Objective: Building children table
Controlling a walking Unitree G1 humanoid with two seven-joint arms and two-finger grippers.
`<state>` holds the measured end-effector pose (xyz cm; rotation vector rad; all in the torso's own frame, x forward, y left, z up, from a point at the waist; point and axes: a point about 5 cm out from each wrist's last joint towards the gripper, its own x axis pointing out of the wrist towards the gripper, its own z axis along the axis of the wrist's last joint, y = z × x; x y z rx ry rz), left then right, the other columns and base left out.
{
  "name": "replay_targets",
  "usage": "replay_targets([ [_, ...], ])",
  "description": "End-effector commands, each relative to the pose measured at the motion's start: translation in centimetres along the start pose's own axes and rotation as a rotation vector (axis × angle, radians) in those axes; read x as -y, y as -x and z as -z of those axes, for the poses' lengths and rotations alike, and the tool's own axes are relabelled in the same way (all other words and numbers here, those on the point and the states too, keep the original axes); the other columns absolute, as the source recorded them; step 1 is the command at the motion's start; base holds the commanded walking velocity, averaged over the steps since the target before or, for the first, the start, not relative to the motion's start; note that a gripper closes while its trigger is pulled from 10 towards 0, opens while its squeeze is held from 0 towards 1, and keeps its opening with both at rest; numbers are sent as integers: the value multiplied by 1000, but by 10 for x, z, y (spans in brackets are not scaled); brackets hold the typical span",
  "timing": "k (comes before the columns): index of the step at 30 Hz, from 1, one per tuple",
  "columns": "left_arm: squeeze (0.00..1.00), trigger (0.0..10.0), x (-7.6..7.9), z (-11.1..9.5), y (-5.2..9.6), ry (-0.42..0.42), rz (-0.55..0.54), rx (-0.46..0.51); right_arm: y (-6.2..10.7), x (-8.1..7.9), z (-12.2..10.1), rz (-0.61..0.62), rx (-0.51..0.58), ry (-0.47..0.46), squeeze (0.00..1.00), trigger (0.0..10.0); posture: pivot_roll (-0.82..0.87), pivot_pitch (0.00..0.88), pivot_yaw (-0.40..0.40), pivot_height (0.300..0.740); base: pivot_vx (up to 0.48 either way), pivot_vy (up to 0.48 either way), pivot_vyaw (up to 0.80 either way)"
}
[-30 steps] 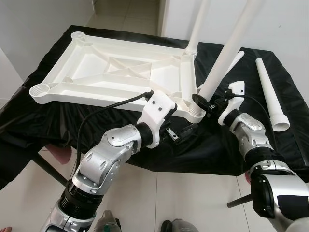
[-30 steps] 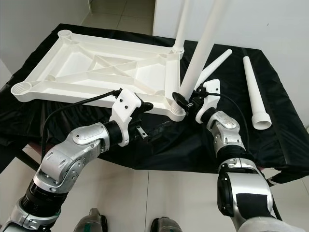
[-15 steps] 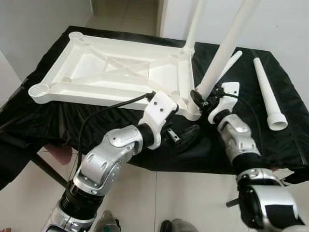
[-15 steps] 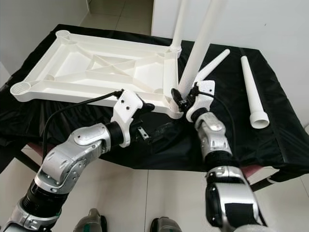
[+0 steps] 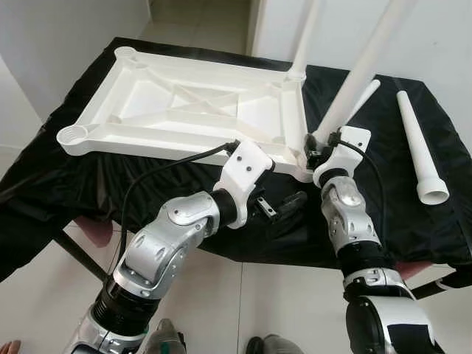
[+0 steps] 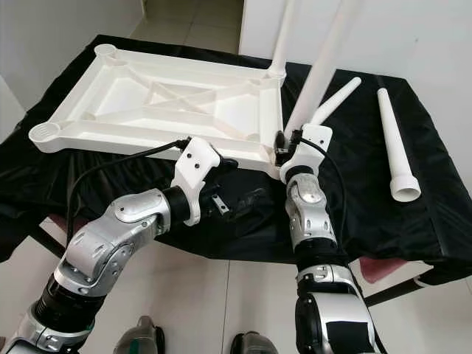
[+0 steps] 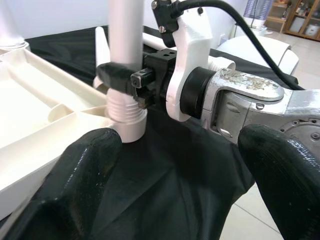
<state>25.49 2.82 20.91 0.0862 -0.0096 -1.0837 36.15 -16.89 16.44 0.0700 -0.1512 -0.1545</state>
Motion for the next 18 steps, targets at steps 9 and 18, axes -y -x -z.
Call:
replay_targets([
  [9, 0, 10000, 5, -2, -3, 1, 22, 13, 11, 6, 3, 210, -39, -23, 0, 10000, 71, 42, -54, 740, 0, 0, 0],
  [18, 0, 10000, 4, -3, -3, -1, 19, 14, 23, -16, 5, 180, -79, -34, 0, 10000, 68, 44, -51, 740, 0, 0, 0],
])
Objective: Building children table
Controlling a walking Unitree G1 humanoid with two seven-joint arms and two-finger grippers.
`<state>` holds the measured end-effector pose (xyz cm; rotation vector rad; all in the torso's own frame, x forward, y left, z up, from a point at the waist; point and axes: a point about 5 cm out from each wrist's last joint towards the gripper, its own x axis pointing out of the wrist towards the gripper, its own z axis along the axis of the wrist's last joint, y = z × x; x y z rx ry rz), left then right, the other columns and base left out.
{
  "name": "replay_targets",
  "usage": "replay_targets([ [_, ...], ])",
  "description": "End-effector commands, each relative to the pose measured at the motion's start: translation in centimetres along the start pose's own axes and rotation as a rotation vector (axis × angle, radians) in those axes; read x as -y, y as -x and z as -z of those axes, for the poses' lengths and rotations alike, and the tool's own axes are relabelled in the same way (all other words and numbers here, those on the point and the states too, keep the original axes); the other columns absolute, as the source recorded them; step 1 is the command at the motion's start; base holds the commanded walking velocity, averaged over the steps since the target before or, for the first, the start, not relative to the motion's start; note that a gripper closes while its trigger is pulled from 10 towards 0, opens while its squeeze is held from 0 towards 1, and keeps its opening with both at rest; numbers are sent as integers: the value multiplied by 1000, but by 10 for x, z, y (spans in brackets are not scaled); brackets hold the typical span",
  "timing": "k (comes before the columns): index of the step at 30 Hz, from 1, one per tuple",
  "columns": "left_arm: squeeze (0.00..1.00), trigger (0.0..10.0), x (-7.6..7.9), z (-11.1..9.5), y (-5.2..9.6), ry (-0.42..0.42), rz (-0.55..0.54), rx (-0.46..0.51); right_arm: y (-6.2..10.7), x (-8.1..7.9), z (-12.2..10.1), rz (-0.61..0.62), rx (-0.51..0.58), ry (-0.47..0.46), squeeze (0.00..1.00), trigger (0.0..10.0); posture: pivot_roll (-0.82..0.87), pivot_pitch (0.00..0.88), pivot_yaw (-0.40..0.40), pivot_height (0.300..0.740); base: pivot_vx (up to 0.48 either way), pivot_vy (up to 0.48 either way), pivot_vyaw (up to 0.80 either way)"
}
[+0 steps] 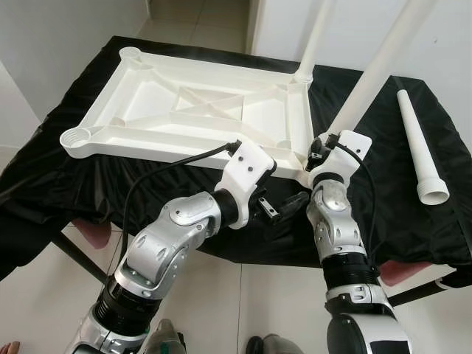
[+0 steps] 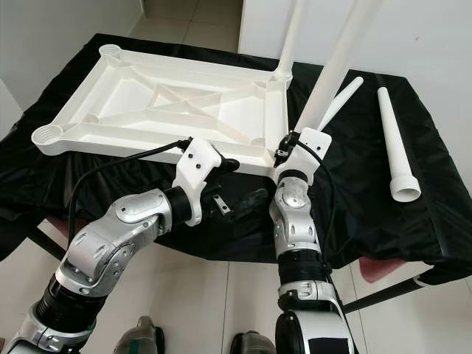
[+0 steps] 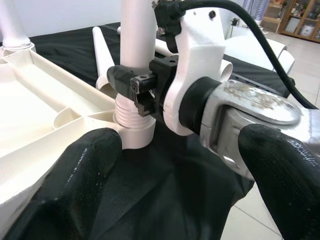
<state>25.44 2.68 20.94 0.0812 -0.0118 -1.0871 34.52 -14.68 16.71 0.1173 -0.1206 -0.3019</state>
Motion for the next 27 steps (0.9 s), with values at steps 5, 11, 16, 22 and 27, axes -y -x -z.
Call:
replay_targets([
  [5, 0, 10000, 2, -3, -2, -3, 11, 12, 7, 3, 9, 27, -59, -4, 20, 10000, 66, 45, -51, 740, 0, 0, 0],
  [11, 0, 10000, 0, -3, -2, -4, 6, 13, 10, 1, 8, -44, -57, -13, 1000, 10000, 58, 46, -51, 740, 0, 0, 0],
  [16, 0, 10000, 0, -3, -3, -6, 6, 16, 11, -2, 8, -141, -65, -67, 1000, 10000, 56, 44, -54, 740, 0, 0, 0],
  [22, 0, 10000, 0, -4, -4, -7, 5, 19, 12, -4, 5, -267, -60, -107, 502, 10000, 55, 41, -57, 740, 0, 0, 0],
  [27, 0, 10000, -2, -5, -5, -11, 1, 23, -1, 11, 4, -410, -67, -62, 0, 10000, 53, 33, -58, 740, 0, 0, 0],
])
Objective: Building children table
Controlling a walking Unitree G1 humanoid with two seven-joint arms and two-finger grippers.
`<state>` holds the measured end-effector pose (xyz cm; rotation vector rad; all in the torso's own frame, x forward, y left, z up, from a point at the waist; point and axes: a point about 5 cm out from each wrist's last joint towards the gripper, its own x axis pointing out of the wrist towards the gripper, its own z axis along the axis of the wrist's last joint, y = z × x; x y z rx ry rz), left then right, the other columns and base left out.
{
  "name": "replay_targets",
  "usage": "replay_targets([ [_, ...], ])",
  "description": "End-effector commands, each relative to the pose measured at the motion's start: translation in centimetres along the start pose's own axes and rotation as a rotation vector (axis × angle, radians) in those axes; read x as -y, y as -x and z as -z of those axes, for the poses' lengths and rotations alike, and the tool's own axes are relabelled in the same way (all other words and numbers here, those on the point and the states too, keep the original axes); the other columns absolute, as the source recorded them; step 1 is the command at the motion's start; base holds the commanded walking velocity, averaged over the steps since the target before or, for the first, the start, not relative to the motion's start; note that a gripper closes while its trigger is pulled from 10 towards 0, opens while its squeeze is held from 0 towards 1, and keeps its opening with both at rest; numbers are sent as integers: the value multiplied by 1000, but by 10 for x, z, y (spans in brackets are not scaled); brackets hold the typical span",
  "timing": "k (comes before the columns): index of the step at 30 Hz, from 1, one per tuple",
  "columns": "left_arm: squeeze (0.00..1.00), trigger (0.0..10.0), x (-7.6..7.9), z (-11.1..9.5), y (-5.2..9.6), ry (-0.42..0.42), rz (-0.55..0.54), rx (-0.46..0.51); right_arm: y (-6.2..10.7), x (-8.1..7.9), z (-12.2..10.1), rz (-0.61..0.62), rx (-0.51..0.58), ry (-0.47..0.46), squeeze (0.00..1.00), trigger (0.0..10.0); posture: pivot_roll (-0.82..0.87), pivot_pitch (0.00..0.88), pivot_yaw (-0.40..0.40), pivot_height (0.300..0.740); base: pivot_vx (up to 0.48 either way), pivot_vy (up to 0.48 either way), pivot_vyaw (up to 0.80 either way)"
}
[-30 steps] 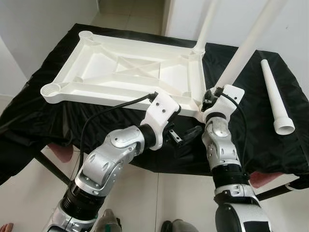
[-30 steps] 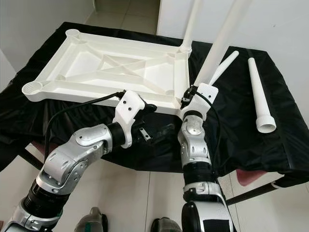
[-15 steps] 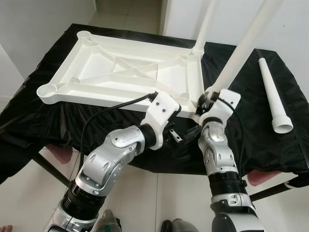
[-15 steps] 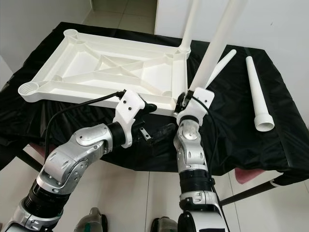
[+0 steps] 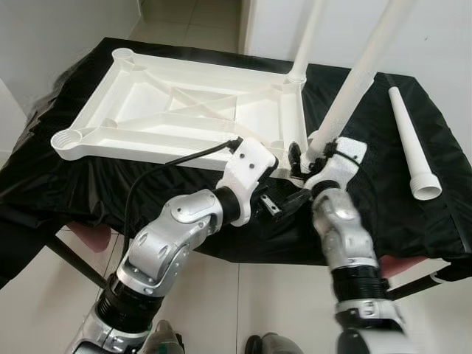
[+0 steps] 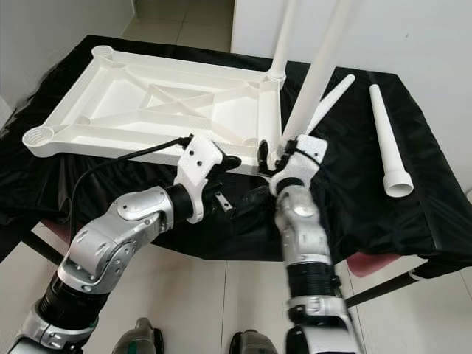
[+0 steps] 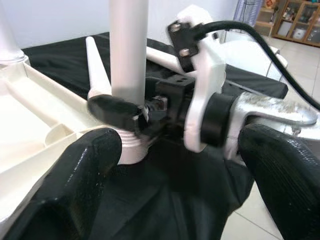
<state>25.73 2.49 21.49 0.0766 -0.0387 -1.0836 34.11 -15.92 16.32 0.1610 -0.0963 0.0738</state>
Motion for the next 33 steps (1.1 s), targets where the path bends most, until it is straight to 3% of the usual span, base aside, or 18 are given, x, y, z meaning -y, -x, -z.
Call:
replay_targets([
  [1, 0, 10000, -1, 0, -2, -2, 5, 1, -6, 4, 1, -74, -16, 22, 0, 10000, 55, 31, -57, 740, 0, 0, 0],
  [7, 0, 10000, -1, -1, -2, -7, 6, 4, -15, 18, -7, -128, 4, 68, 0, 10000, 61, 28, -56, 740, 0, 0, 0],
  [9, 0, 10000, -1, -1, -2, -8, 6, 3, -18, 20, -9, -183, 2, 79, 0, 10000, 62, 27, -53, 740, 0, 0, 0],
  [12, 0, 10000, -2, -1, -1, -9, 5, 3, -21, 20, -7, -361, -42, 139, 0, 10000, 69, 28, -52, 740, 0, 0, 0],
  [14, 0, 10000, -2, -1, -1, -9, 5, 3, -21, 20, -7, -361, -42, 139, 0, 10000, 69, 28, -52, 740, 0, 0, 0],
  [16, 0, 10000, -2, -2, -1, -9, 4, 3, -21, 21, -2, -439, -84, 177, 0, 10000, 74, 27, -52, 740, 0, 0, 0],
  [22, 0, 10000, -2, -2, 0, -10, 1, 4, -22, 36, 7, -501, -167, 210, 0, 10000, 83, 28, -52, 740, 0, 0, 0],
  [28, 0, 10000, -2, -2, 0, -9, -2, 3, -23, 46, 6, -527, -184, 218, 0, 10000, 87, 29, -48, 740, 0, 0, 0],
  [29, 0, 10000, -2, -2, 1, -9, -1, 2, -23, 50, 5, -526, -192, 216, 0, 0, 88, 30, -48, 740, 0, 0, 0],
  [33, 0, 10000, -1, -2, 2, -7, 0, 2, -23, 56, 3, -533, -196, 201, 0, 0, 90, 33, -49, 740, 0, 0, 0],
])
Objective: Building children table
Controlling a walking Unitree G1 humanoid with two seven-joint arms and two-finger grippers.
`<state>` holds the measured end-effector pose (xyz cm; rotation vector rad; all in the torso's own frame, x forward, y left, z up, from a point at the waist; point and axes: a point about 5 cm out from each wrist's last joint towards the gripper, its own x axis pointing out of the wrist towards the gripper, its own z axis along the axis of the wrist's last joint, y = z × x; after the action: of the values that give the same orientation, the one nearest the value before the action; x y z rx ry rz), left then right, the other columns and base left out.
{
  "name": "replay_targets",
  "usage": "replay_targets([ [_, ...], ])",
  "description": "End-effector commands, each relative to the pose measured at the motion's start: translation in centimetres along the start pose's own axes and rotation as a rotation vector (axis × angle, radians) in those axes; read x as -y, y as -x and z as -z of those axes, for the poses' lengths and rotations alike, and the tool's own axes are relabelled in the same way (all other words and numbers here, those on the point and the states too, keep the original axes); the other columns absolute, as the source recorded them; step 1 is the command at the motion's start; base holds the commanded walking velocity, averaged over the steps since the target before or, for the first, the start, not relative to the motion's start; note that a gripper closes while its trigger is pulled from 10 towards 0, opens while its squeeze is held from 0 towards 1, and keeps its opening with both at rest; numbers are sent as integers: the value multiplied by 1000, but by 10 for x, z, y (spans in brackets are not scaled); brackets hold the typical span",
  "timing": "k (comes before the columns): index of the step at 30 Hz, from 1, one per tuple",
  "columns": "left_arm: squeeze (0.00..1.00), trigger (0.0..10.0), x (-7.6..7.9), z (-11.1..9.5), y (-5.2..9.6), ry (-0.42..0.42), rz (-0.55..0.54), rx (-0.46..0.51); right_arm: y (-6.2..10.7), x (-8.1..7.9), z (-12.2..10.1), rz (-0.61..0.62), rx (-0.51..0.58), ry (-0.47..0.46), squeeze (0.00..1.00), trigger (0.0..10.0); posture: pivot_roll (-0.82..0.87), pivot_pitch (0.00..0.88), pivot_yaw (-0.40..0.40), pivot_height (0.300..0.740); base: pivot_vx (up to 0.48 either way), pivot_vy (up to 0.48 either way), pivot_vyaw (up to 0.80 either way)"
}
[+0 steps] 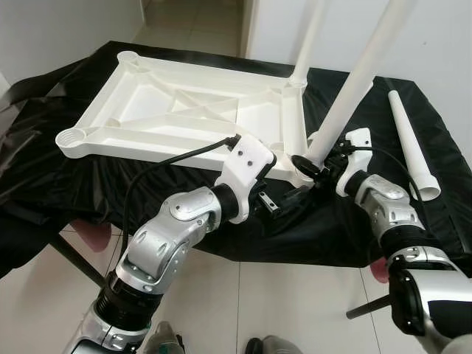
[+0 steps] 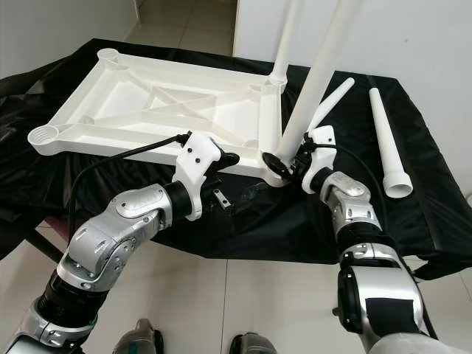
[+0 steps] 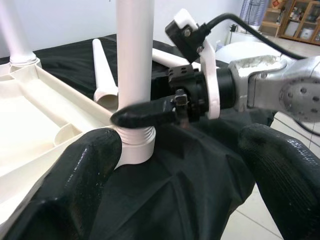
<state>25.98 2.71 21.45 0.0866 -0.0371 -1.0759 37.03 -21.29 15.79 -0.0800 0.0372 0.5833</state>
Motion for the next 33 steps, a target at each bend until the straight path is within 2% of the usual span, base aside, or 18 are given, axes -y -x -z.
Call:
replay_targets([
  [1, 0, 10000, 2, -3, 1, 1, 7, 8, 0, -1, 4, -29, -11, -7, 0, 0, 90, 33, -49, 740, 0, 0, 0],
  [8, 0, 10000, 3, -2, 1, 2, 9, 6, -2, -5, 6, -28, 2, -9, 0, 0, 90, 33, -48, 740, 0, 0, 0],
  [9, 0, 10000, 3, -2, 1, 1, 10, 6, -3, -6, 7, -23, 6, -13, 0, 3725, 90, 33, -48, 740, 0, 0, 0],
  [12, 0, 10000, 3, -2, 1, 1, 12, 5, -3, -7, 7, -18, 10, -19, 0, 3725, 90, 33, -48, 740, 0, 0, 0],
  [13, 0, 10000, 3, -2, 1, 1, 13, 5, -4, -8, 8, -12, 6, -22, 0, 10000, 87, 32, -50, 740, 0, 0, 0],
  [22, 0, 10000, 5, -1, 1, 3, 23, 6, -12, -21, 11, 85, 70, -78, 0, 10000, 79, 30, -47, 740, 0, 0, 0],
  [26, 0, 10000, 5, -1, 1, 3, 24, 5, -12, -22, 11, 91, 74, -80, 0, 10000, 79, 30, -47, 740, 0, 0, 0],
  [28, 0, 10000, 5, -1, -1, 0, 33, 4, -16, -29, 13, 156, 83, -92, 0, 10000, 66, 14, -34, 740, 0, 0, 0],
  [32, 0, 10000, 5, -1, -2, -1, 38, 4, -17, -32, 13, 200, 90, -109, 0, 10000, 65, 13, -34, 740, 0, 0, 0],
  [33, 0, 10000, 4, -2, -2, -4, 42, 3, -18, -33, 13, 244, 100, -124, 0, 10000, 62, 10, -34, 740, 0, 0, 0],
])
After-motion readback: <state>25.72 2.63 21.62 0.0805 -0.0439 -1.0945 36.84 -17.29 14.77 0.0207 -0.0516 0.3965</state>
